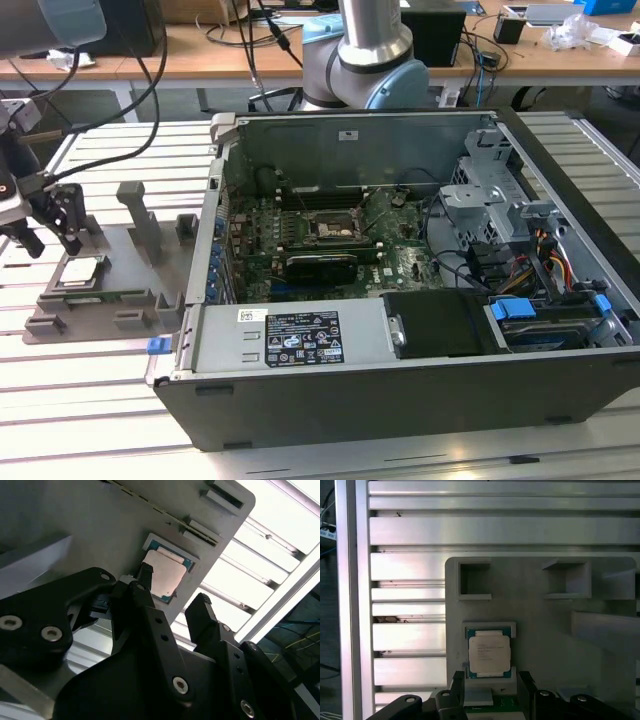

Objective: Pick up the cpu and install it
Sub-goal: 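Pick up the cpu and move it towards the insertion slot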

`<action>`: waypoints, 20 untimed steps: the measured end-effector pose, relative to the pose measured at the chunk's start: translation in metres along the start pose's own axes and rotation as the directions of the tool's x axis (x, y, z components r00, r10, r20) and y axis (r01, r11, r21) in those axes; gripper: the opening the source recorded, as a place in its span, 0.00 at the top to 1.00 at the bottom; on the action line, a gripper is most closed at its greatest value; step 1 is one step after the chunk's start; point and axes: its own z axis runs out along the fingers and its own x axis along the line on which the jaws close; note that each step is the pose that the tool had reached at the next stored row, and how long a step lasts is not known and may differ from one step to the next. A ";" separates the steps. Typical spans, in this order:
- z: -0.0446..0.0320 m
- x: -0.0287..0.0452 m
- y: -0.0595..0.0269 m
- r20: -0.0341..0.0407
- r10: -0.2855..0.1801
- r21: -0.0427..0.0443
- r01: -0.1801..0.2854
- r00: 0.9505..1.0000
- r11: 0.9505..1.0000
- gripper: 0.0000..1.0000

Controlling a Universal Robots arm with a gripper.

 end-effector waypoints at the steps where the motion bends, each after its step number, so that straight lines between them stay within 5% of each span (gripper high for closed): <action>1: 0.0006 0.0000 0.0000 0.000 0.000 0.000 0.000 1.000 1.000 0.46; 20: 0.0148 0.0004 0.0007 0.000 0.000 0.000 0.000 1.000 1.000 0.46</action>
